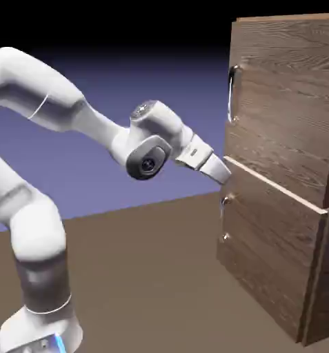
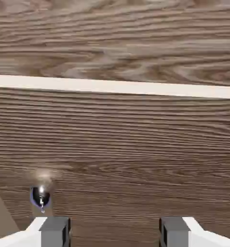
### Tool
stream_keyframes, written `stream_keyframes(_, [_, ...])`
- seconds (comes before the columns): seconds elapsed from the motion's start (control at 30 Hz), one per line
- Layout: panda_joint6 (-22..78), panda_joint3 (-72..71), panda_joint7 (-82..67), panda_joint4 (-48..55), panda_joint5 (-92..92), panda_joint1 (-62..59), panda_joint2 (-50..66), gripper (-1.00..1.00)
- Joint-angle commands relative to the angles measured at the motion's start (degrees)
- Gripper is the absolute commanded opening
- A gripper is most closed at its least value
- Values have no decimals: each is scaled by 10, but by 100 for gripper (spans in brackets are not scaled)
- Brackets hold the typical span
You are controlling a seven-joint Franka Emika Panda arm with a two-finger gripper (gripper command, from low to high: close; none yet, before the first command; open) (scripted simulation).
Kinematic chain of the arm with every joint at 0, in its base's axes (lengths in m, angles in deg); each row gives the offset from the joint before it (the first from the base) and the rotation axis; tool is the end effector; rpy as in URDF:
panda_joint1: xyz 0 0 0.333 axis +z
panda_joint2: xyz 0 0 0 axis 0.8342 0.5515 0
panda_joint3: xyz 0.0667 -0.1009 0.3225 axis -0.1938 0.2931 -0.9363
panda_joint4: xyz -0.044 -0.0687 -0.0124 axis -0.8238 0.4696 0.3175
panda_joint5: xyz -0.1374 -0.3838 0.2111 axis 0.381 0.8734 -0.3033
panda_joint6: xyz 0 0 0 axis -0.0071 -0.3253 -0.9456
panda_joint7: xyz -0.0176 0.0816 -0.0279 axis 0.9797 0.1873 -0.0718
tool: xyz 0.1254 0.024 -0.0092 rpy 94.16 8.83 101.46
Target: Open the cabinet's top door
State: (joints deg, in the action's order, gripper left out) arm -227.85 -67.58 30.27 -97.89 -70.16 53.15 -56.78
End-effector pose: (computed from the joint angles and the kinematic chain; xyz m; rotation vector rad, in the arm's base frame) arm 0.4376 -0.0122 0.4553 -2.4106 1.0342 -1.0813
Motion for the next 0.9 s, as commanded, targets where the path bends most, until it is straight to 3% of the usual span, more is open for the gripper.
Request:
stream_keyframes(0.0, [8, -11, -9, 3, -25, -15, -13, 0])
stream_keyframes(0.87, [220, -293, -249, 89, -673, -407, -356, 0])
